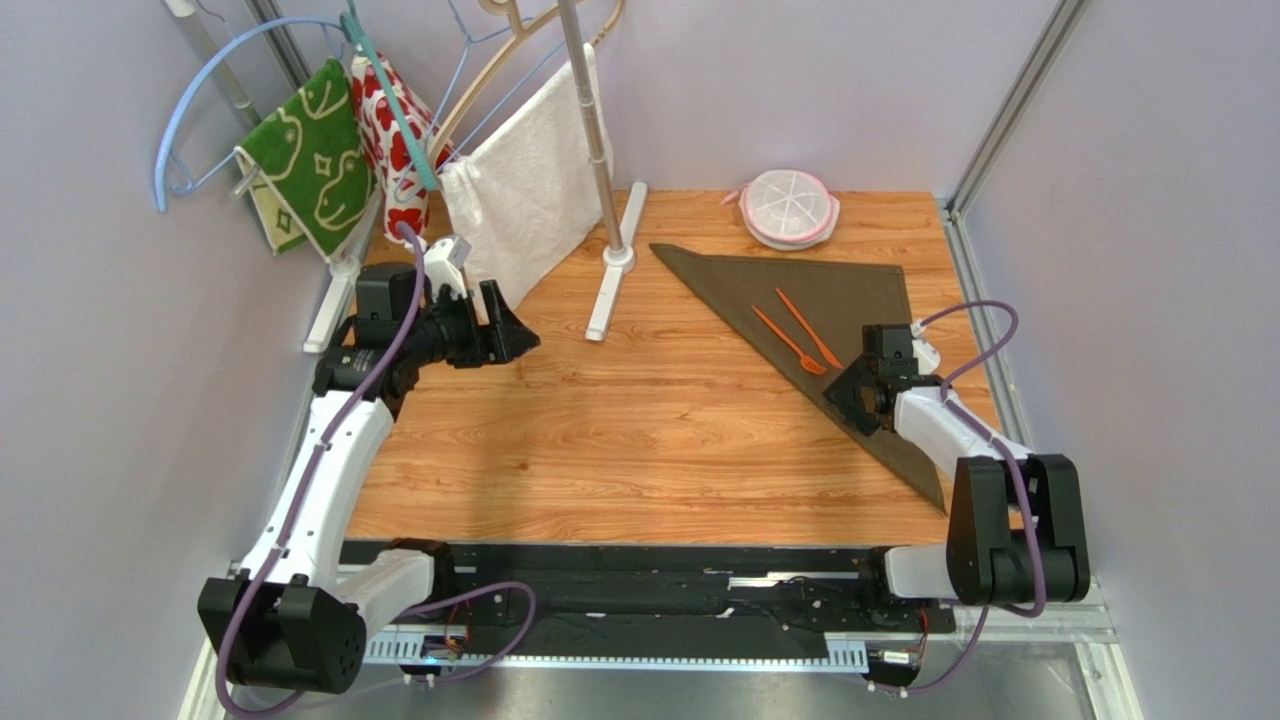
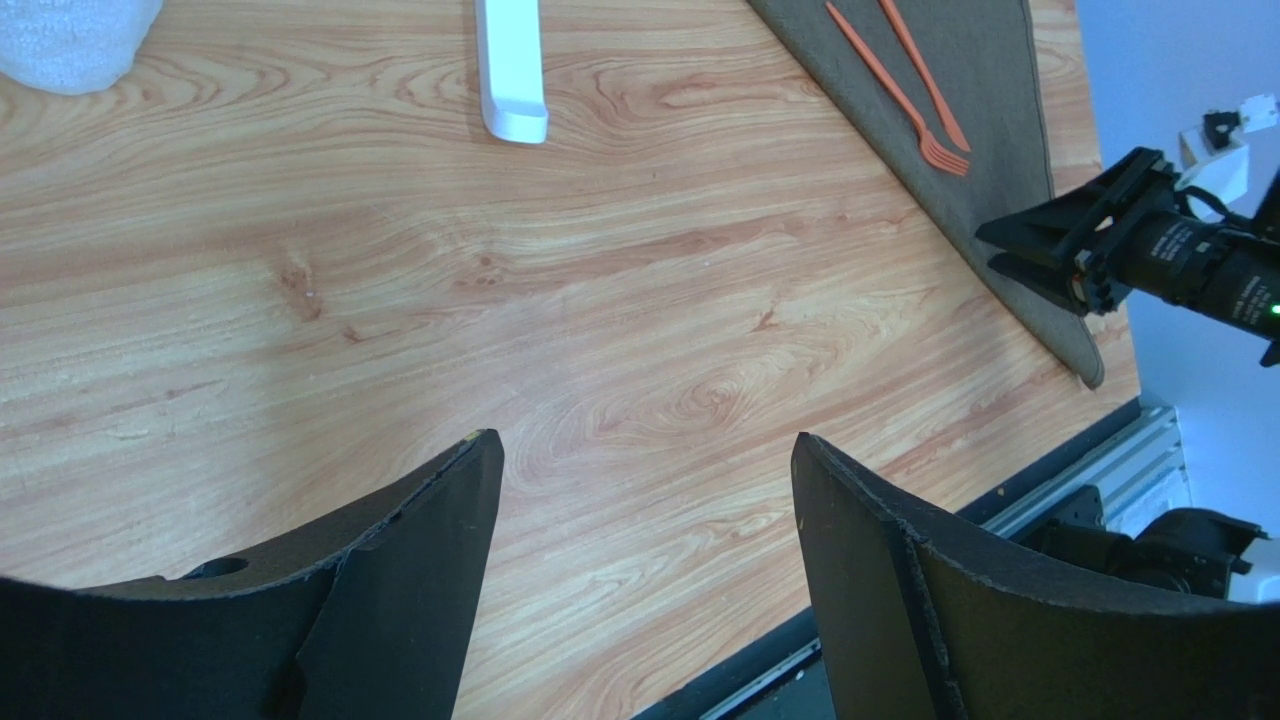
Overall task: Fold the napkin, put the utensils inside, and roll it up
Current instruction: Fold the napkin
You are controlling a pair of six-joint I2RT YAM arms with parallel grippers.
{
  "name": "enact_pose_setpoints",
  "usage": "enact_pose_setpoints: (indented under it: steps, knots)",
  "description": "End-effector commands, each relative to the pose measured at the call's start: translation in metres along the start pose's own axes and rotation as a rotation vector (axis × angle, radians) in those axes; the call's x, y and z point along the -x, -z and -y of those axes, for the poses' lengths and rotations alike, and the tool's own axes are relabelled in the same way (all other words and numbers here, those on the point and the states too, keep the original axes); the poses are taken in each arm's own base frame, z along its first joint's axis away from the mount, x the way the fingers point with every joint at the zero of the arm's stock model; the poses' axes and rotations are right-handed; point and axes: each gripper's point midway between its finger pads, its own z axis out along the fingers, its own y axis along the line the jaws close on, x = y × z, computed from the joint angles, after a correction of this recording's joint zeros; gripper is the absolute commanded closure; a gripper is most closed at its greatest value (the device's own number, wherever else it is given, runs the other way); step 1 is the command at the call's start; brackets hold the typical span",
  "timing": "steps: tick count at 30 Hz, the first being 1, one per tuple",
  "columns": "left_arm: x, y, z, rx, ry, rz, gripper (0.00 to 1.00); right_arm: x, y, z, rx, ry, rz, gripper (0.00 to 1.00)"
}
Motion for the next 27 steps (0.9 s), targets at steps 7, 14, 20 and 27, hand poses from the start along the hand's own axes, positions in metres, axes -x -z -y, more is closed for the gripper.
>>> enact_pose_setpoints:
  steps: [7, 14, 20, 27]
  knots:
    - [0.009, 0.006, 0.009, -0.040, -0.023, 0.047, 0.21, -0.039, -0.004, -0.004, 0.040, 0.013, -0.095, 0.52]
    - [0.010, 0.008, 0.010, -0.039, -0.026, 0.054, 0.21, -0.069, 0.002, -0.020, 0.073, -0.005, -0.117, 0.52]
    - [0.010, 0.008, 0.012, -0.048, -0.029, 0.056, 0.21, -0.101, 0.008, -0.051, 0.117, 0.011, -0.127, 0.52]
    - [0.011, 0.009, 0.012, -0.048, -0.030, 0.057, 0.21, -0.133, 0.002, -0.080, 0.130, 0.047, -0.154, 0.53]
